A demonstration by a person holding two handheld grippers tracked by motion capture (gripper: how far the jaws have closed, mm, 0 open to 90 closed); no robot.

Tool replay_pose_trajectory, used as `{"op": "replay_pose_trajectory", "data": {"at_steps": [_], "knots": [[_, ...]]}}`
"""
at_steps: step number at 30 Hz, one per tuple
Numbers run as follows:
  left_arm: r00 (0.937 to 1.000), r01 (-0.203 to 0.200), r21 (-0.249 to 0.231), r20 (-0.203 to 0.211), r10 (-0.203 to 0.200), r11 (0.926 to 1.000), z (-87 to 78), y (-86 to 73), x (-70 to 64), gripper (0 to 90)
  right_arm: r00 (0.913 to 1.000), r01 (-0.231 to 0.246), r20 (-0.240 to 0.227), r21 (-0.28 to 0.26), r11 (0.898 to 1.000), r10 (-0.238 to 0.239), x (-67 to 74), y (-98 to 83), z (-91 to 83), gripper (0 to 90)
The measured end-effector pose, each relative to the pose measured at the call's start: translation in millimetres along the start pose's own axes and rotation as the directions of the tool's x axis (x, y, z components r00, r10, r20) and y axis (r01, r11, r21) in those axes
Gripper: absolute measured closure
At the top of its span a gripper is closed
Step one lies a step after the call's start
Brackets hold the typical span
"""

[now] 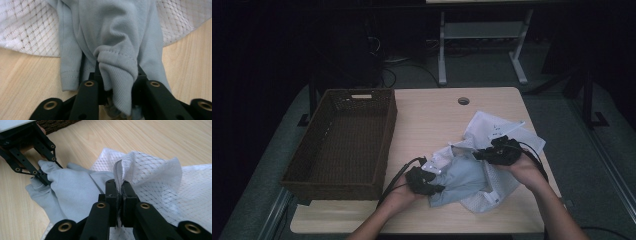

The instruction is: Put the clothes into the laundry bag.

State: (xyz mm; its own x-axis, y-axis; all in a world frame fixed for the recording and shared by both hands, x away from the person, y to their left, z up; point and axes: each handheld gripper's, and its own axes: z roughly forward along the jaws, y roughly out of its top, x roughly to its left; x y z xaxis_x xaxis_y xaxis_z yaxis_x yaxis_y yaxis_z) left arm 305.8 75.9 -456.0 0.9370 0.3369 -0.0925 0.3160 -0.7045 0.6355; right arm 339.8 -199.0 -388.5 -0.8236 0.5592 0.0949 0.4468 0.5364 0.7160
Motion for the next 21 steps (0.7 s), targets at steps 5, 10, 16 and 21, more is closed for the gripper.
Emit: {"op": "replay_pose_trajectory", "data": {"at_steps": [5,10,16,21], "knots": [[0.9997,-0.005,-0.043,0.025,0.006,0.9991,-8.0,8.5,-3.7,75.6,1.0,-0.004,0.0,0.003,1.0,0.004,-0.2,-0.5,0.3,86.0],[0.9996,-0.026,-0.087,0.004,0.027,0.9958,-14.8,25.5,-6.6,75.7,1.0,-0.002,-0.003,-0.002,1.0,0.002,1.1,0.1,-0.1,86.0],[0.9998,-0.013,-0.123,-0.015,0.011,0.9923,-4.6,46.6,-3.4,75.6,0.9992,0.001,-0.041,-0.018,1.0,-0.002,9.0,4.9,-1.2,86.1],[0.9988,0.019,-0.151,-0.042,-0.025,0.9883,5.3,60.5,-0.2,75.6,0.9973,0.005,-0.073,-0.029,1.0,-0.008,13.9,8.4,-3.0,86.2]]}}
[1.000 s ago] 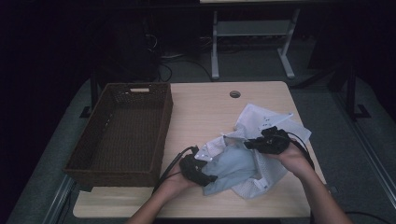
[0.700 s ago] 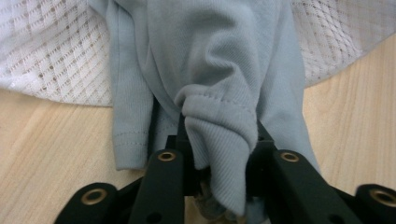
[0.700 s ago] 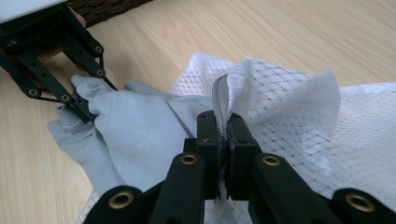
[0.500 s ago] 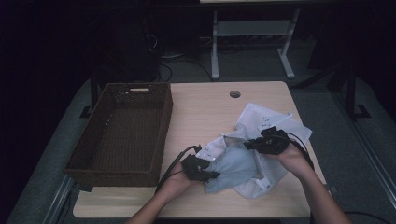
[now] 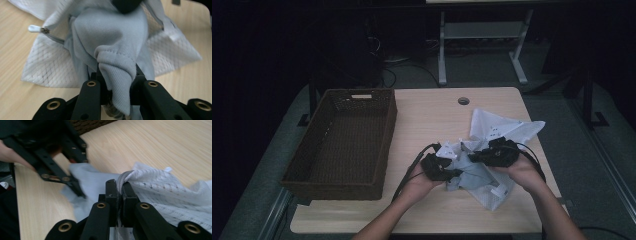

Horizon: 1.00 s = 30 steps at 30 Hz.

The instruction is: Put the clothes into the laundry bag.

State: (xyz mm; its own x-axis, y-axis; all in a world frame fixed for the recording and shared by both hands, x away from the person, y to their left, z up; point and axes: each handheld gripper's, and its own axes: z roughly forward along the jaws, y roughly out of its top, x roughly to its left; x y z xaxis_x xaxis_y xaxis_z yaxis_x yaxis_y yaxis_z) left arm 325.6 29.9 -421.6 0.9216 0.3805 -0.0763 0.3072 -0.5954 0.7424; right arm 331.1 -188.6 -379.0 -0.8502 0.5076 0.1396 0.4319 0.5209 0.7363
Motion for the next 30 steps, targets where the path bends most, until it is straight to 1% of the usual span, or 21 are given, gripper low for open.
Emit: {"op": "replay_pose_trajectory", "data": {"at_steps": [5,9,12,13,15,17,20,24,26,27,30], "knots": [[0.9983,0.051,-0.002,-0.027,-0.052,0.9987,14.7,3.8,4.7,75.5,0.9997,0.004,-0.024,-0.008,1.0,-0.004,2.7,0.8,-1.2,86.2],[0.998,0.056,-0.004,-0.031,-0.056,0.9984,20.0,2.3,6.3,75.4,0.9994,0.004,-0.035,-0.007,1.0,-0.004,3.6,-0.4,-0.5,86.2],[0.9976,0.064,-0.012,-0.027,-0.064,0.9979,20.6,-0.5,7.4,75.3,0.9985,0.003,-0.054,-0.003,1.0,-0.003,5.5,-1.2,1.5,86.2],[0.9976,0.064,-0.01,-0.025,-0.064,0.9979,21.0,-1.6,8.2,75.3,0.9981,0.003,-0.061,-0.007,1.0,-0.003,6.0,-1.0,2.5,86.3],[0.9967,0.078,-0.021,-0.019,-0.078,0.9967,22.8,-3.5,8.8,75.3,0.9962,0.006,-0.087,-0.012,1.0,-0.007,8.2,0.0,4.0,86.2],[0.9965,0.082,-0.02,-0.016,-0.083,0.9964,23.6,-5.0,9.8,75.2,0.995,0.019,-0.098,-0.006,1.0,-0.02,12.0,1.1,5.9,86.2],[0.9958,0.091,-0.028,-0.006,-0.091,0.9954,24.0,-6.4,10.8,75.0,0.9925,0.03,-0.118,-0.013,0.999,-0.031,15.2,1.9,7.6,86.2],[0.9946,0.103,-0.034,0.006,-0.103,0.9941,24.2,-7.4,11.7,74.5,0.9903,0.024,-0.137,-0.021,0.999,-0.027,15.6,2.0,8.1,86.2],[0.995,0.1,-0.032,0.006,-0.1,0.9944,24.5,-9.2,12.3,73.4,0.9895,0.028,-0.141,-0.023,0.999,-0.031,15.7,1.8,7.9,86.2],[0.9942,0.108,-0.034,0.008,-0.107,0.9936,24.1,-10.3,12.4,71.6,0.9899,0.031,-0.137,-0.024,0.999,-0.034,15.2,1.5,7.4,86.1],[0.9946,0.104,-0.025,0.011,-0.103,0.9943,21.4,-11.9,13.5,66.0,0.9913,0.026,-0.128,-0.03,0.999,-0.03,11.9,0.5,5.4,86.2]]}}
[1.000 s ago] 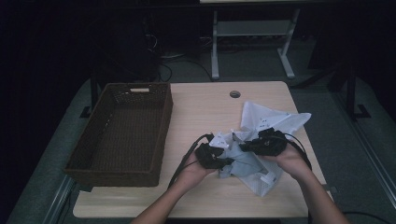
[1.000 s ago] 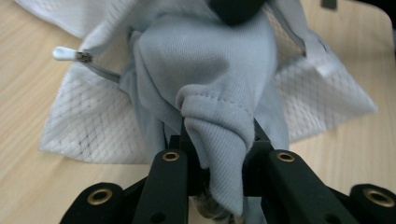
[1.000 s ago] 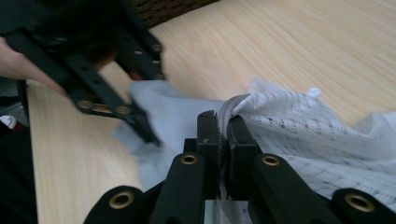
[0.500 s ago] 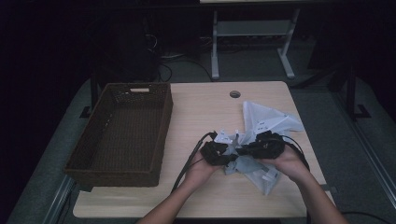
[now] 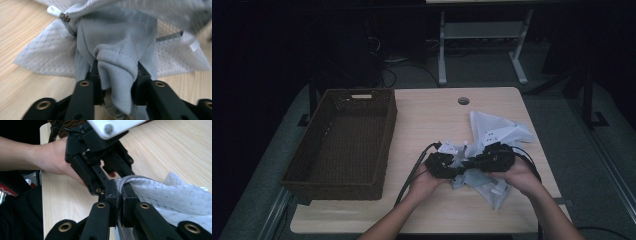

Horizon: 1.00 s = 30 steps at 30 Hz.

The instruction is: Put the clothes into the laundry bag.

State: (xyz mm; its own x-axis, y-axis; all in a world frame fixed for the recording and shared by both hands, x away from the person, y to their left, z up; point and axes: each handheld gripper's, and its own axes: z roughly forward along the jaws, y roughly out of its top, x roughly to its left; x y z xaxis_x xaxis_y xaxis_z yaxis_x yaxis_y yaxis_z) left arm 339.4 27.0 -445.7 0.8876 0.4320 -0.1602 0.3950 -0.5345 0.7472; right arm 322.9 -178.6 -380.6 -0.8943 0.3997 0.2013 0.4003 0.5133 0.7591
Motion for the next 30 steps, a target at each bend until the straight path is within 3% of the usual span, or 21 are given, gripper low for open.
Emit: {"op": "replay_pose_trajectory", "data": {"at_steps": [6,9,13,16,20,26,30], "knots": [[0.9998,-0.005,-0.007,0.019,0.005,1.0,-14.1,0.5,0.5,47.5,0.9998,-0.007,0.021,-0.003,1.0,0.007,-2.5,-1.3,-2.6,86.0],[0.9996,-0.011,-0.019,0.025,0.012,0.9997,-28.8,0.6,0.6,39.6,0.9994,-0.006,0.034,-0.011,1.0,0.006,-3.1,-1.9,-4.1,86.0],[0.9998,0.003,-0.058,0.019,-0.002,0.9983,-47.0,0.5,5.8,38.5,0.9989,-0.004,0.047,-0.011,1.0,0.004,-3.2,-2.3,-4.9,86.0],[0.999,0.014,-0.08,-0.041,-0.018,0.9967,-62.4,2.6,18.9,41.1,0.9986,-0.005,0.052,-0.012,1.0,0.006,-3.7,-2.0,-4.5,86.0],[0.9939,0.02,-0.069,-0.107,-0.027,0.9974,-57.0,9.3,35.8,43.2,0.9986,-0.005,0.053,-0.008,1.0,0.005,-3.7,-1.9,-3.3,86.0],[0.9921,0.013,-0.052,-0.124,-0.02,0.9985,-38.5,19.4,57.2,43.1,0.9987,-0.004,0.051,-0.009,1.0,0.005,-3.6,-1.9,-3.9,85.9],[0.9928,-0.016,-0.012,-0.119,0.014,0.9998,-21.2,23.3,68.4,43.5,0.9988,-0.003,0.049,-0.01,1.0,0.003,-3.9,-2.1,-4.3,85.9]]}}
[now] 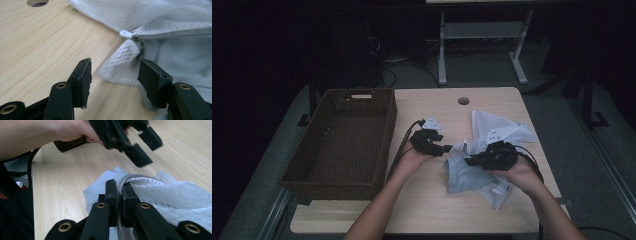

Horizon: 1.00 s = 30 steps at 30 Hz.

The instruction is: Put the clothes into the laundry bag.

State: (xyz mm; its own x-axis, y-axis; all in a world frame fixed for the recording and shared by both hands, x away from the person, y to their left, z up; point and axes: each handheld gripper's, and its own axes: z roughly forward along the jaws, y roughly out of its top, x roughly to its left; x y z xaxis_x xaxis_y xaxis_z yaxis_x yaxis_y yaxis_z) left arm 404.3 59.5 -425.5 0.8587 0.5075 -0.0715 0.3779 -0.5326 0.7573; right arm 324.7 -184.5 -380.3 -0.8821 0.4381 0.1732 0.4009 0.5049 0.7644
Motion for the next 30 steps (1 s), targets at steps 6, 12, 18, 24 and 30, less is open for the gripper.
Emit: {"op": "replay_pose_trajectory", "data": {"at_steps": [6,12,18,24,30], "knots": [[0.9978,-0.032,0.014,0.059,0.031,0.9994,26.4,-0.7,8.2,42.5,1.0,-0.001,-0.001,-0.002,1.0,0.001,-0.3,0.1,-0.1,86.0],[0.992,-0.078,0.024,0.101,0.075,0.9967,43.7,4.3,5.9,44.1,1.0,0.0,-0.001,-0.003,1.0,0.0,-0.4,0.0,-0.7,85.9],[0.9866,-0.109,0.053,0.128,0.102,0.9926,52.2,10.8,4.6,56.6,1.0,0.001,0.001,-0.008,1.0,-0.001,-1.3,-0.3,-1.6,85.9],[0.9858,-0.114,0.091,0.134,0.101,0.9892,54.0,10.4,3.9,83.6,1.0,0.001,0.004,-0.008,1.0,-0.001,-1.9,-0.7,-2.5,85.9],[0.9902,-0.065,0.103,0.13,0.052,0.9926,44.6,7.2,4.9,88.6,0.9999,-0.001,0.01,-0.011,1.0,0.001,-2.7,-1.3,-3.4,85.9]]}}
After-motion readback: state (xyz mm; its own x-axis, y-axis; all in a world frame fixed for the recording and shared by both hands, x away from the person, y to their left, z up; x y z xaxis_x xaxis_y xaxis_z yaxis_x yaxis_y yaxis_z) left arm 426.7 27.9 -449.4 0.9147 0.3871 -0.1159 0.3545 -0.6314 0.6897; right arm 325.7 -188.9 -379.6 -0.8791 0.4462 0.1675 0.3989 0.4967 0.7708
